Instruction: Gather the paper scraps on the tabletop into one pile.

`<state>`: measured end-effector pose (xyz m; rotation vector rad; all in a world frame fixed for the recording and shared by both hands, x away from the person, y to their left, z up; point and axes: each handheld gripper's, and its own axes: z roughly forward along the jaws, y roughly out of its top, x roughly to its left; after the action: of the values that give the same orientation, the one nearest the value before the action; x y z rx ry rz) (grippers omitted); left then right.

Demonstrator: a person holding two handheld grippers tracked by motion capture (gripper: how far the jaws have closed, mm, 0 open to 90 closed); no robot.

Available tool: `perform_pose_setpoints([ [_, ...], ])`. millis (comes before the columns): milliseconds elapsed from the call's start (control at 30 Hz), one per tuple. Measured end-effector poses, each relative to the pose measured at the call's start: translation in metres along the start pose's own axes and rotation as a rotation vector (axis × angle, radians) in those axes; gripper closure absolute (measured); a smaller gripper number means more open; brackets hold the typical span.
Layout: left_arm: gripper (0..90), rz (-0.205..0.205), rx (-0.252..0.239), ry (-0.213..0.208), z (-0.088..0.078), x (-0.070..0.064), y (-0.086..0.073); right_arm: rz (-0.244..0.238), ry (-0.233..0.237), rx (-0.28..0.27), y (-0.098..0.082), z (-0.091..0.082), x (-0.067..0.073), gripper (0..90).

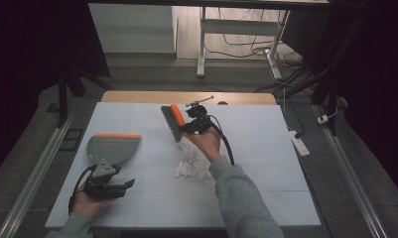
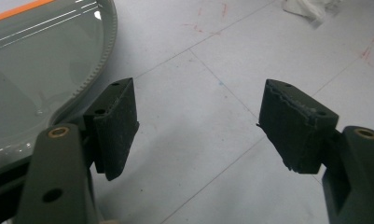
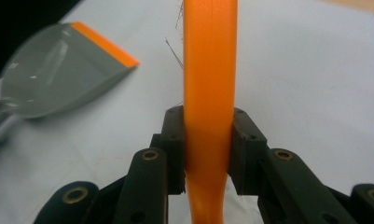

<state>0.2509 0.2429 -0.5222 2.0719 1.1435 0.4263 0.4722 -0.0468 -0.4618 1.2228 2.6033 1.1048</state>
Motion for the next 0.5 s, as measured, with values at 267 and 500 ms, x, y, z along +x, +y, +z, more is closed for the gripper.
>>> perform_pose_setpoints([
  [267, 28.7, 0.011, 0.005, -0.004, 0.001, -0.003, 0.001, 0.041, -0.065, 0.109, -0.025, -0.02, -0.017, 70.6],
  [500, 28.7, 0.021, 0.015, 0.001, 0.003, -0.008, 0.002, -0.005, 0.026, -0.045, -0.035, -0.061, -0.013, 70.6],
])
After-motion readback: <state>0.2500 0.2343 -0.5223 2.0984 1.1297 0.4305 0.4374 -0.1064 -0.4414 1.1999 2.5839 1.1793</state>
